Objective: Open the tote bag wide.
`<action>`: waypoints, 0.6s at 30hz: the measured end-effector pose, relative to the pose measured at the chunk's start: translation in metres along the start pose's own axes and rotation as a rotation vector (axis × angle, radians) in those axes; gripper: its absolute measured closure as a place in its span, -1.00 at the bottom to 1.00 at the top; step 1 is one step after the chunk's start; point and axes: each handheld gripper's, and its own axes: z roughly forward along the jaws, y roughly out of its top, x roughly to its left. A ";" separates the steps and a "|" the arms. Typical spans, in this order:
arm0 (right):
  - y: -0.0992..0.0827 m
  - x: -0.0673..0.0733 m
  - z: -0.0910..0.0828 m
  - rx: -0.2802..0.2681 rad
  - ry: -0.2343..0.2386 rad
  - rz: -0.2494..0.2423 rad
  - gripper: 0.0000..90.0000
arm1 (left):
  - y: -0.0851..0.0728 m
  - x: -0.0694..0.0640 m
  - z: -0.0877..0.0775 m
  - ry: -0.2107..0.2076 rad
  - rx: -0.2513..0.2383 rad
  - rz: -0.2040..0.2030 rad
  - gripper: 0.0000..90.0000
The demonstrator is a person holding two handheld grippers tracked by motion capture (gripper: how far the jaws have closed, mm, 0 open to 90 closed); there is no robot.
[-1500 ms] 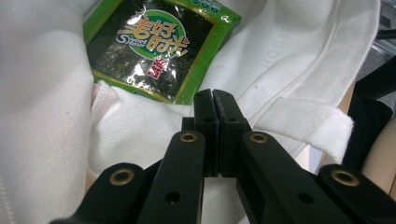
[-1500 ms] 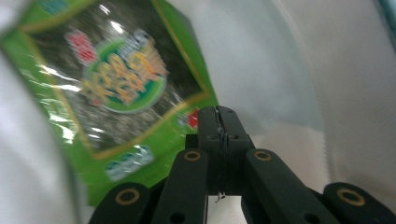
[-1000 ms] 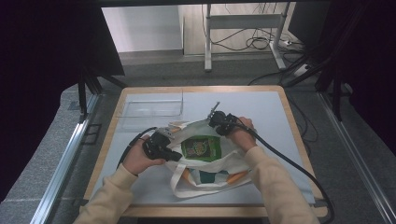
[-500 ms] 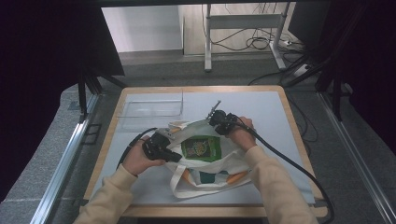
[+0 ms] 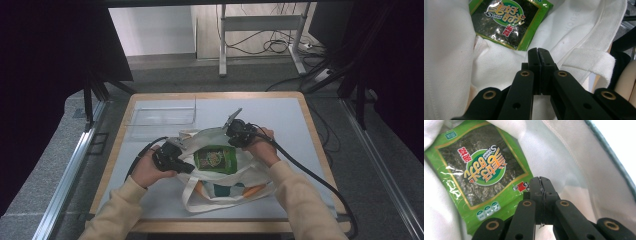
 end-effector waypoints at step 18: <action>-0.010 0.015 -0.019 -0.056 0.096 0.088 0.65 | 0.006 0.014 -0.028 -0.001 -0.120 -0.020 0.91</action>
